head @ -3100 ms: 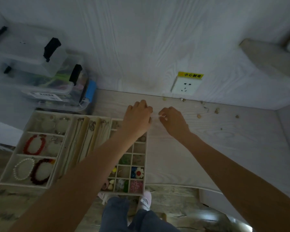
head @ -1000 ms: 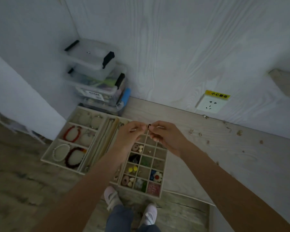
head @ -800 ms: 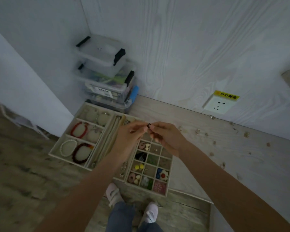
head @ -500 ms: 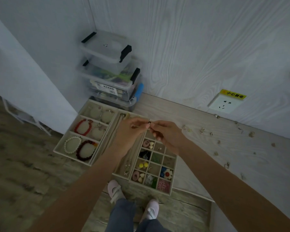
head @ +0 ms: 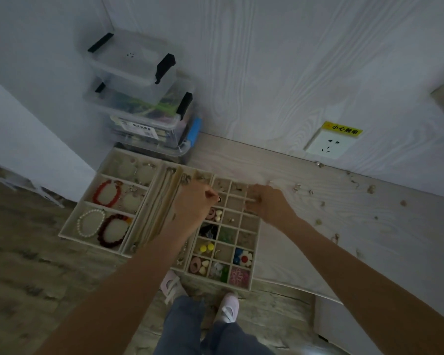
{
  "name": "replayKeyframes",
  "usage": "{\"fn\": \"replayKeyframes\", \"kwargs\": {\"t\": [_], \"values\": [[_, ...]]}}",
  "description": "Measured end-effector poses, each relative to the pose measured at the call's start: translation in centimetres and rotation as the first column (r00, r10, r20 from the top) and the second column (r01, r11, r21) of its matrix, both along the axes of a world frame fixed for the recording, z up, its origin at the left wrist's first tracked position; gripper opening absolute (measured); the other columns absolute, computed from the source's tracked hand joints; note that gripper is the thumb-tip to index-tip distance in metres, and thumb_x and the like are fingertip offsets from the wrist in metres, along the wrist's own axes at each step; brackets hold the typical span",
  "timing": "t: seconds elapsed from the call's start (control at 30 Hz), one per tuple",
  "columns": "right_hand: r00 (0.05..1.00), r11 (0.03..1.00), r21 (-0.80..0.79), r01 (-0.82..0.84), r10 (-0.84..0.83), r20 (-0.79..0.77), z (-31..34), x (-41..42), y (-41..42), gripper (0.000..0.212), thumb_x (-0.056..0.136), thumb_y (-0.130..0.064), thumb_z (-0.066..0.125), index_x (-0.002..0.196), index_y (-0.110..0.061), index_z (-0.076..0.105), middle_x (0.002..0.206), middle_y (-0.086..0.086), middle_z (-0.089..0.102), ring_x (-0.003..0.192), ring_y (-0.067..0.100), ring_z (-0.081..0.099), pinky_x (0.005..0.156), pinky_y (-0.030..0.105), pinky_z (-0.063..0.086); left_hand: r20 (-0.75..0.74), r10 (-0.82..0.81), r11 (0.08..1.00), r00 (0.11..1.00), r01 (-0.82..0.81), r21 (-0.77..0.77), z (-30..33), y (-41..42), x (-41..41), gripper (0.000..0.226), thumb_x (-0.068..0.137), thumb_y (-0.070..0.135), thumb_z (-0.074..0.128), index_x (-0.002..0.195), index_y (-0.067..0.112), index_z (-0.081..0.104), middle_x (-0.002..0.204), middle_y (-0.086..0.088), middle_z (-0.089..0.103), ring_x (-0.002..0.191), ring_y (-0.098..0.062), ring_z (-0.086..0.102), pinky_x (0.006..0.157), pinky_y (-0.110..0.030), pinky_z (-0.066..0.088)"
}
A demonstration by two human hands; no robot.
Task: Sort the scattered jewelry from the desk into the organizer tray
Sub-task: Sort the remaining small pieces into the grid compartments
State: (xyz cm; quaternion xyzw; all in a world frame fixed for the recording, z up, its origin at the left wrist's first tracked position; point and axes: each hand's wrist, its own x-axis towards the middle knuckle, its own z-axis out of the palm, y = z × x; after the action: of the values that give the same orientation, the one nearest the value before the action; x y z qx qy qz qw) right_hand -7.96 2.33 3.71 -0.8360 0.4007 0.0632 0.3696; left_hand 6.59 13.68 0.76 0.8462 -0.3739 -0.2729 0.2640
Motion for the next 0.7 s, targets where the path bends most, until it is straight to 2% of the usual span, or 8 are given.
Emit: {"fn": "replayKeyframes", "kwargs": {"t": [0.07, 0.13, 0.3, 0.5, 0.63, 0.7], "values": [[0.998, 0.998, -0.017, -0.063, 0.063, -0.008, -1.0, 0.0, 0.2, 0.040, 0.086, -0.017, 0.064, 0.124, -0.008, 0.057, 0.121, 0.010, 0.061, 0.110, 0.024, 0.058, 0.087, 0.022, 0.043, 0.024, -0.008, 0.999, 1.000, 0.007, 0.033, -0.2, -0.3, 0.0, 0.010, 0.085, 0.025, 0.067, 0.091, 0.020, 0.074, 0.091, 0.002, 0.073, 0.080, -0.009, 0.066, 0.078, -0.033, 0.056], [0.992, 0.991, -0.070, -0.116, 0.112, -0.063, -1.8, 0.3, 0.4, 0.046, 0.087, -0.022, 0.063, 0.131, -0.012, 0.053, 0.128, 0.009, 0.056, 0.118, 0.025, 0.053, 0.096, 0.030, 0.042, 0.067, -0.031, 0.997, 0.997, 0.026, 0.071, -0.1, -0.6, -0.1, 0.012, 0.086, 0.025, 0.067, 0.093, 0.018, 0.074, 0.092, 0.000, 0.073, 0.082, -0.013, 0.067, 0.079, -0.036, 0.056], [0.958, 0.945, -0.210, -0.251, 0.211, -0.193, -2.0, 1.2, 0.7, 0.048, 0.090, -0.027, 0.060, 0.132, -0.010, 0.048, 0.130, 0.011, 0.049, 0.122, 0.026, 0.046, 0.094, 0.034, 0.042, 0.143, -0.059, 0.991, 0.988, 0.041, 0.124, 0.1, -1.2, -0.7, 0.011, 0.086, 0.026, 0.066, 0.090, 0.022, 0.075, 0.092, 0.005, 0.072, 0.080, -0.011, 0.066, 0.074, -0.030, 0.055], [0.961, 0.939, -0.229, -0.255, 0.220, -0.167, -1.8, 1.2, 0.9, 0.044, 0.089, -0.020, 0.061, 0.129, -0.005, 0.049, 0.131, 0.014, 0.049, 0.121, 0.027, 0.047, 0.096, 0.035, 0.043, 0.094, -0.155, 0.970, 0.983, 0.134, 0.204, 0.2, -1.8, -0.1, 0.014, 0.086, 0.023, 0.066, 0.094, 0.019, 0.076, 0.094, -0.001, 0.073, 0.079, -0.014, 0.067, 0.075, -0.032, 0.056], [0.957, 0.934, -0.234, -0.269, 0.232, -0.173, -1.8, 1.2, 1.0, 0.045, 0.090, -0.020, 0.059, 0.131, -0.006, 0.047, 0.133, 0.014, 0.047, 0.124, 0.027, 0.044, 0.099, 0.035, 0.041, 0.047, -0.153, 0.963, 0.987, 0.138, 0.230, 0.5, -2.1, 0.0, 0.014, 0.087, 0.017, 0.064, 0.096, 0.014, 0.074, 0.087, -0.003, 0.072, 0.062, -0.011, 0.065, 0.053, -0.019, 0.047], [0.954, 0.932, -0.234, -0.277, 0.238, -0.179, -1.9, 1.2, 1.0, 0.044, 0.091, -0.021, 0.059, 0.130, -0.006, 0.047, 0.134, 0.014, 0.046, 0.124, 0.026, 0.043, 0.099, 0.034, 0.040, 0.011, -0.125, 0.968, 0.992, 0.119, 0.223, 0.6, -2.2, -0.1, 0.013, 0.087, 0.015, 0.064, 0.096, 0.012, 0.074, 0.081, -0.004, 0.072, 0.056, -0.011, 0.066, 0.048, -0.018, 0.047]]}}
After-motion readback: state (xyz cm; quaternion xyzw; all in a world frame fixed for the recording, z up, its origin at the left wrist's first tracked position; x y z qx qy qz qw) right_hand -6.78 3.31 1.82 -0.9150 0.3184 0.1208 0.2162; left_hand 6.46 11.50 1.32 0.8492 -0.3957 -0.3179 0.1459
